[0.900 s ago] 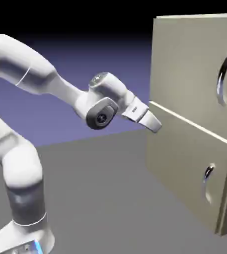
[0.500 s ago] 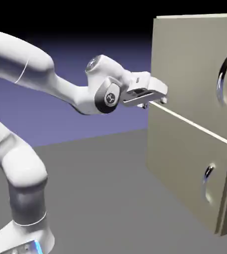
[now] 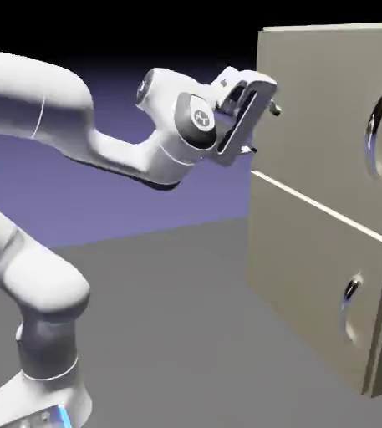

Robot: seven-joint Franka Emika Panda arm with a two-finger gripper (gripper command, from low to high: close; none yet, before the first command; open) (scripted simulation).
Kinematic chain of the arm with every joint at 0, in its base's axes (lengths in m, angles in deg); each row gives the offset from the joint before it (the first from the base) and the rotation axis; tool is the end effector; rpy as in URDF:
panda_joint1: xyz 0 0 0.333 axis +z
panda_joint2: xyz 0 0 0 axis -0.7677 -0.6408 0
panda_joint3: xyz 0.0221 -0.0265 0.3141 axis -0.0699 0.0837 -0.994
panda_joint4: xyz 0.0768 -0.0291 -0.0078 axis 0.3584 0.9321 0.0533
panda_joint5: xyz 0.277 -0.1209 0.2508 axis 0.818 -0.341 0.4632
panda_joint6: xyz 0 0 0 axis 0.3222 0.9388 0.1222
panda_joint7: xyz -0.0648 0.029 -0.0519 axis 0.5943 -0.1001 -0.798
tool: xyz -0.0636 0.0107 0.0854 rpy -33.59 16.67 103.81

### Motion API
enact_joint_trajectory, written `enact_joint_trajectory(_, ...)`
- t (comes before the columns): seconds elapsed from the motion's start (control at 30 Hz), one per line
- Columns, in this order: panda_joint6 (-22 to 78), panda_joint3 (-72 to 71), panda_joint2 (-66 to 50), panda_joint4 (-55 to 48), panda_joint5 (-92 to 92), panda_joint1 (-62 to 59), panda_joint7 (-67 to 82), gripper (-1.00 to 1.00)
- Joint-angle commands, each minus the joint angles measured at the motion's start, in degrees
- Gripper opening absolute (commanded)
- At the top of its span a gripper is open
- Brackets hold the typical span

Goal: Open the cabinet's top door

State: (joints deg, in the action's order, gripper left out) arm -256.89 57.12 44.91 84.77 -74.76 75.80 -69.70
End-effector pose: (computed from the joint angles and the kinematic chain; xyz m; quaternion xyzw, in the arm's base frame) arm 0.3928 0.0147 0.6130 0.7659 0.2660 0.5661 0.1490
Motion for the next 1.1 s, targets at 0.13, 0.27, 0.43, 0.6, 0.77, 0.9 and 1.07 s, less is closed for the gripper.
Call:
enact_joint_trajectory(0.13, -0.28, 4.94, 1.06, -3.43, -12.46, 4.43, 4.01, 0.0)
enact_joint_trajectory(0.27, -0.5, 8.89, 1.91, -6.17, -22.43, 7.97, 7.22, 0.0)
enact_joint_trajectory(0.43, -0.77, 13.83, 2.97, -9.6, -34.89, 12.39, 11.23, 0.0)
enact_joint_trajectory(0.6, -1.05, 18.76, 4.03, -13.02, -47.35, 16.81, 15.24, 0.0)
enact_joint_trajectory(0.77, -1.32, 23.7, 5.1, -16.45, -59.81, 21.24, 19.26, 0.0)
enact_joint_trajectory(0.9, -1.54, 27.65, 5.95, -19.19, -69.77, 24.78, 22.46, 0.0)
enact_joint_trajectory(1.07, -1.82, 32.59, 7.01, -22.62, -82.23, 29.2, 26.48, 0.0)
